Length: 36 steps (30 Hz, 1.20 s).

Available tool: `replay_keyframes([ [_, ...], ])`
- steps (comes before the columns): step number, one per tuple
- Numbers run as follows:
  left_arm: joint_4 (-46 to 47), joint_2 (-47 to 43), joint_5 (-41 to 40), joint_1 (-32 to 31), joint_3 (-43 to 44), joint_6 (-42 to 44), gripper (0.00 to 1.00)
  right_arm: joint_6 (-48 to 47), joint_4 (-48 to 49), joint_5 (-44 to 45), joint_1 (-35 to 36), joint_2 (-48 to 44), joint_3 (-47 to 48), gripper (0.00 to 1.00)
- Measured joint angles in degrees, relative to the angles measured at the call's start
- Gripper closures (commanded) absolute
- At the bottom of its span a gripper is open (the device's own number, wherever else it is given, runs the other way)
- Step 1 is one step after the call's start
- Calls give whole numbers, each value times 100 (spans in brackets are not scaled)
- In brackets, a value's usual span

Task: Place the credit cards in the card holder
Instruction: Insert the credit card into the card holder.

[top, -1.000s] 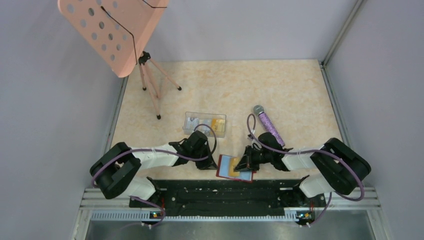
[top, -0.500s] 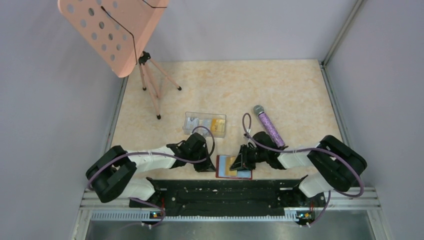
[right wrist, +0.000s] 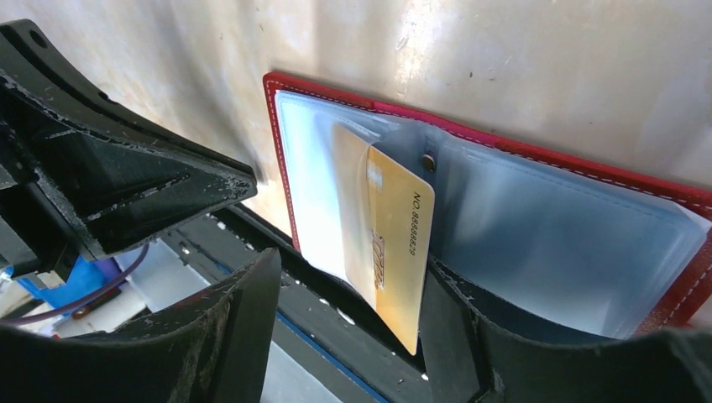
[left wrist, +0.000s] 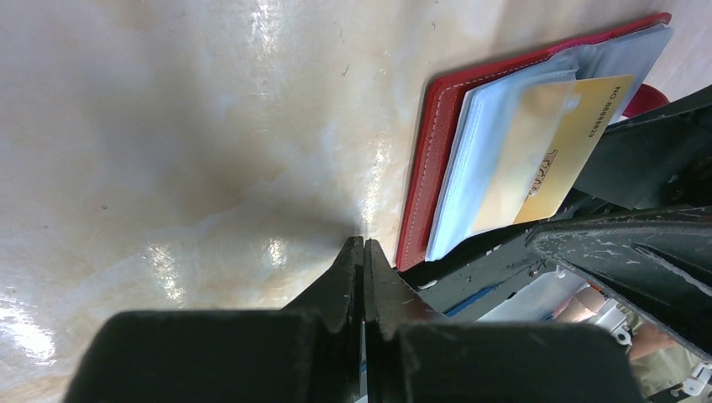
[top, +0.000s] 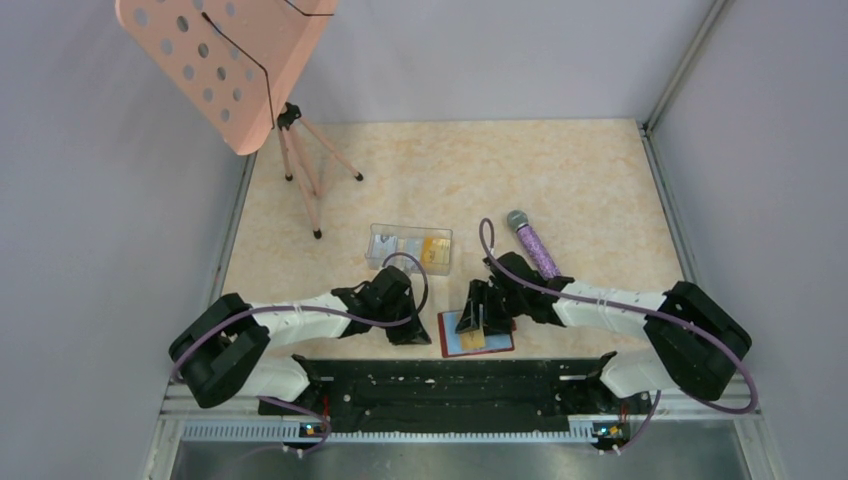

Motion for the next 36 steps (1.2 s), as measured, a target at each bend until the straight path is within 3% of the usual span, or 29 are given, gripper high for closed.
replay_keyframes([
  [18, -31, 675, 2, -116, 610, 98, 100, -450, -1451, 872, 522, 391, 955, 31],
  [27, -28, 962, 44, -129, 837, 214, 100, -501, -1888, 1235, 525, -177, 887, 20],
  [36, -39, 1051, 70, -131, 935, 313, 100, -518, -2168, 1534, 525, -553, 831, 20],
])
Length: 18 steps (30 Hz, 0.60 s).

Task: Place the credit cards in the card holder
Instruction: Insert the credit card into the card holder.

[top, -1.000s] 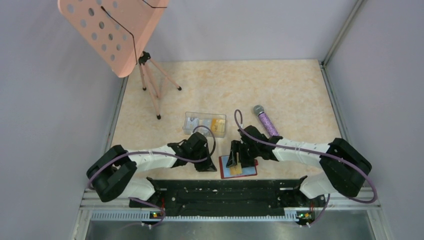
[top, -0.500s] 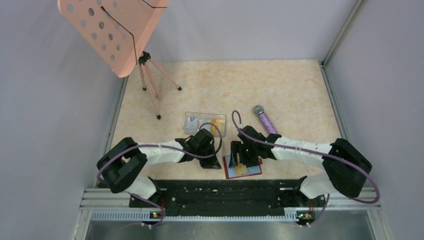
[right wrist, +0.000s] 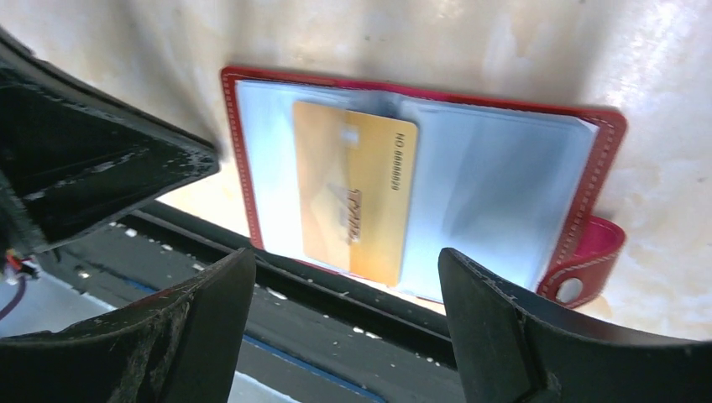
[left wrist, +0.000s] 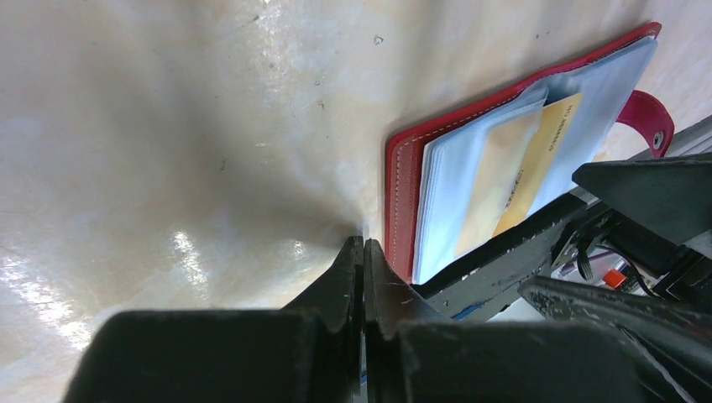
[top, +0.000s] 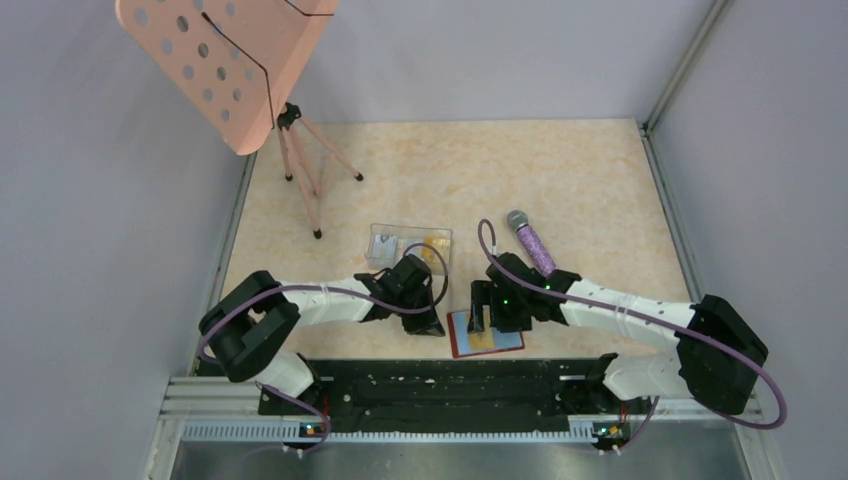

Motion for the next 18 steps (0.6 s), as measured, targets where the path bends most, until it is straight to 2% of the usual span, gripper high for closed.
replay_keyframes([
  [4, -33, 7, 0, -17, 50, 15, 100, -35, -227, 166, 0, 0, -2, 21],
  [10, -11, 289, 61, -127, 271, 15, 100, -87, -11, 103, 0, 74, -173, 28],
  [16, -57, 407, 85, -166, 398, 20, 100, -111, 699, -396, 0, 503, -190, 45],
  [18, -153, 470, 83, -188, 498, 44, 100, -127, 754, -461, -2, 546, -184, 54],
])
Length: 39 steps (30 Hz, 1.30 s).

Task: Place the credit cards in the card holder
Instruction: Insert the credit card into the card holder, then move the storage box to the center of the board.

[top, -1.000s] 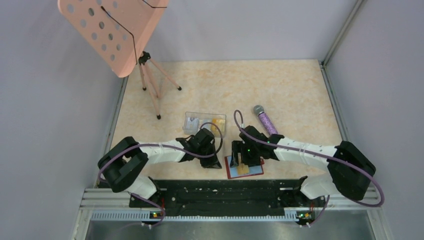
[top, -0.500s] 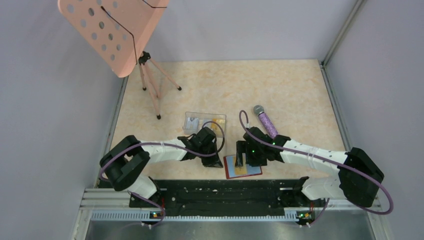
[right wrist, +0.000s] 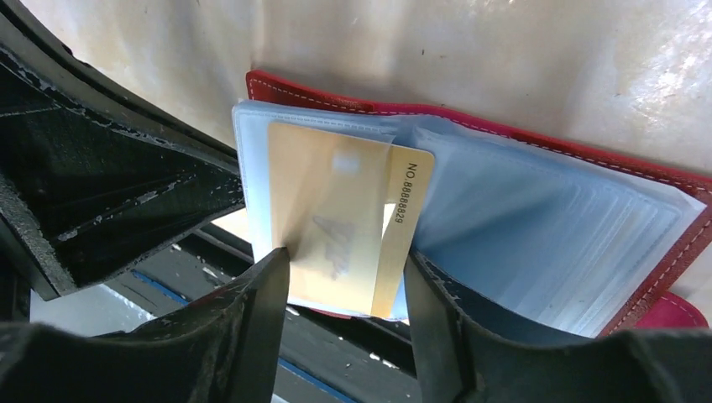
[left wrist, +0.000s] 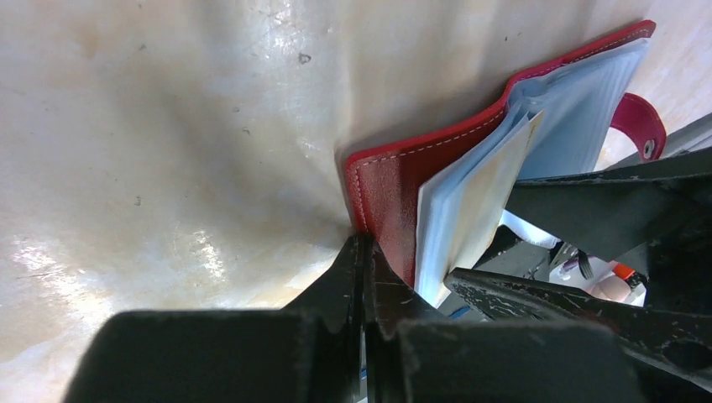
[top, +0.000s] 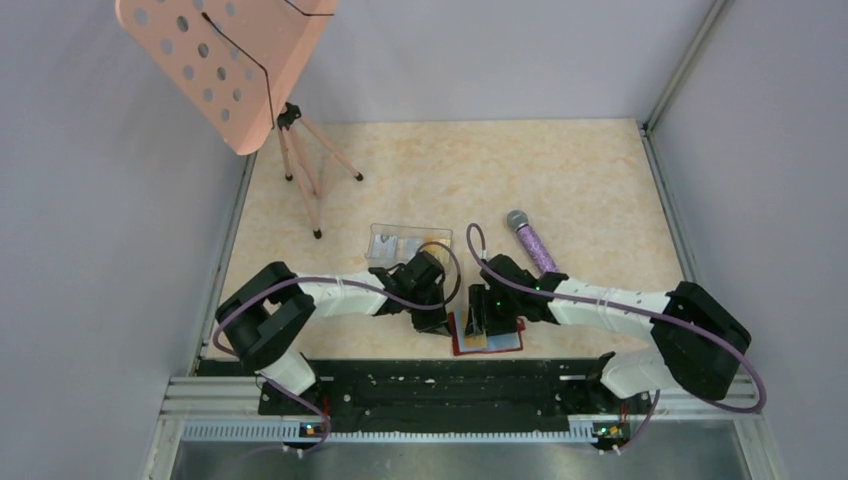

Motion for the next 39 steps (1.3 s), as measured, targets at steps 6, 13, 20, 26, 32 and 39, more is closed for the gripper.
replay_keyframes([
  [6, -361, 138, -50, -37, 271, 136, 100, -31, -46, -76, 2, 166, 4, 93],
  [13, -721, 138, -286, -92, 444, 337, 76, -22, -162, -83, 17, 177, 59, 54],
  [20, -1491, -629, -907, -120, 616, 667, 64, -33, -177, -35, -66, -13, 466, 38],
  [26, -1930, -1709, -1255, -118, 656, 758, 60, -114, 50, -446, -798, 275, 1010, 38],
  [32, -2194, -2573, -1436, -118, 540, 763, 59, -431, -114, -573, -1231, 1239, 2236, 39],
  [39, -2459, -3213, -1685, -118, 168, 726, 59, -894, -623, -186, -1294, 2424, 3558, 57],
])
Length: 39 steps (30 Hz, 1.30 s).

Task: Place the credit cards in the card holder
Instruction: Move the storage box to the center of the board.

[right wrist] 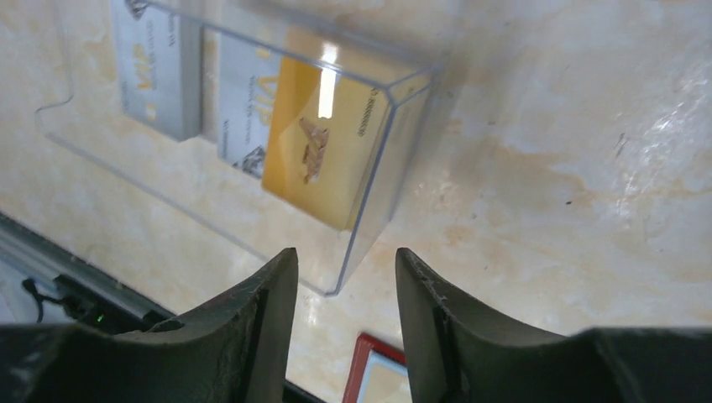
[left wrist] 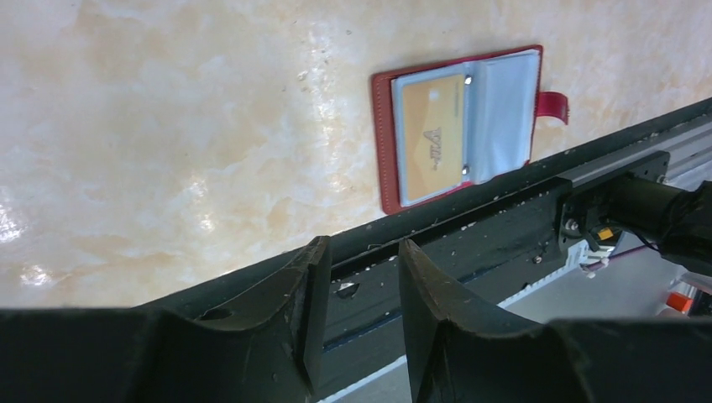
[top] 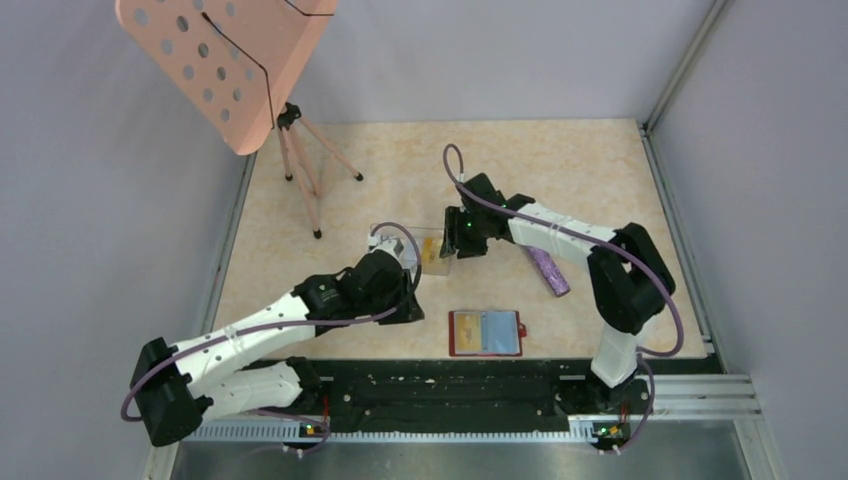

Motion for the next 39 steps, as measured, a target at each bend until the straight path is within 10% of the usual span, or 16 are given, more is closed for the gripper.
replay_keyframes([
  [8, -210, -151, -120, 2, -280, -7, 59, -308, -428, 326, 22, 708, 577, 100],
  [28, -243, -109, -181, 2, -295, -4, 59, -680, -1550, 1718, -24, -396, -348, 99],
  [32, -208, -92, -157, 7, -295, -4, 58, -739, -1753, 1805, -24, -734, -570, 59],
  [39, -74, -68, 7, 197, -295, 15, 57, -898, -1818, 1805, -24, -1088, -428, 58],
])
